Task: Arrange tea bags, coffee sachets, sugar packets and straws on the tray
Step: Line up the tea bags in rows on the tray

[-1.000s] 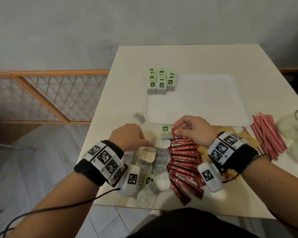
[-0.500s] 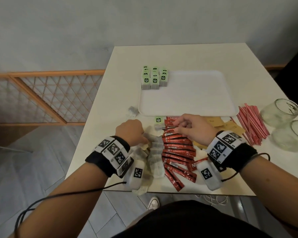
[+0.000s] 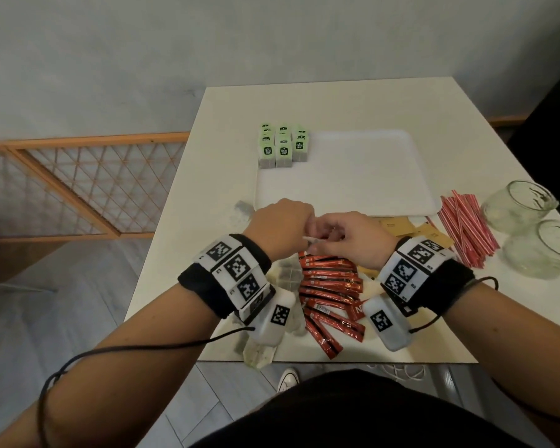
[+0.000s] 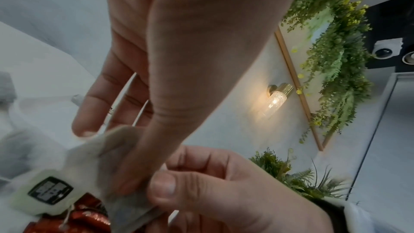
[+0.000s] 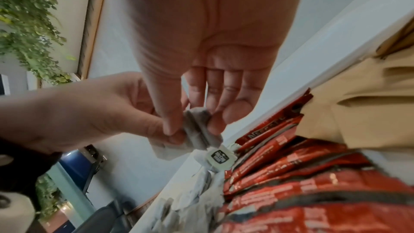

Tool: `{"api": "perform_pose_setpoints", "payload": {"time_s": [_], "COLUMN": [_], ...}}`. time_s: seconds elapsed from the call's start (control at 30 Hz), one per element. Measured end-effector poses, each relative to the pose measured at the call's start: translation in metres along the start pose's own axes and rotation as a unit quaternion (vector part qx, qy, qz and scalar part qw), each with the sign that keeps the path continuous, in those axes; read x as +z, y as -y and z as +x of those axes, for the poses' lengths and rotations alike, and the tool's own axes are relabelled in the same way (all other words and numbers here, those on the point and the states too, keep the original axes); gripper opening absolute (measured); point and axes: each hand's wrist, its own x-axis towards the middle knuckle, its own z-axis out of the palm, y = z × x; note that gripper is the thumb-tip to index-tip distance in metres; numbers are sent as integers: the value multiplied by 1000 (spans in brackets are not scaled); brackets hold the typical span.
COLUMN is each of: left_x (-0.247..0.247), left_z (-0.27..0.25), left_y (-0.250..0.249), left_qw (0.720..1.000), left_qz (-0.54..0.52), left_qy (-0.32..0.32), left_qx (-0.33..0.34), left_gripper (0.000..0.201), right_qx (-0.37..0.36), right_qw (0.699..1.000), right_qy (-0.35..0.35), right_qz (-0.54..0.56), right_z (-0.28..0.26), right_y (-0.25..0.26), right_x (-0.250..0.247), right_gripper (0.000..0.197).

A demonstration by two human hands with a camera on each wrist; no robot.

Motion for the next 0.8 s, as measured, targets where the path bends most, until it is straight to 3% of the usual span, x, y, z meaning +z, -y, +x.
{"api": "perform_pose_setpoints", "payload": {"time_s": [0.13,0.27,0.33,0.4,0.5,0.67,0.8], "left_x": [1,12,22,34,48,39,27], "left_z": [-14,-40,-52,-58,-59,-46,-32], "left_y": [7,20,27,33,43,56,58], "left_qw": [996,986,970,959,954,971,975], "left_qz": [-77,18,98,159,195,185,184], "left_qy": [33,161,219,230,224,135,97], "left_qx": [7,-29,-45,-44,-29,-66,-79], "left_gripper": [36,121,145,152,144,142,129], "right_qx": [25,47,52,49,47,59,70], "right_qw": [999,998,997,998,998,996,994], "right_qy": [31,3,-11,-15,-21,-38,-51], "right_qz": [4,49,50,44,46,55,67], "right_z": [-2,-3,-2,0,0,-4,-8], "right_y": [-5,-10,-13,-13,-11,-13,-17], "right_x": [5,6,5,4,3,-1,-3], "right_gripper": [6,5,4,6,10,9,4]}}
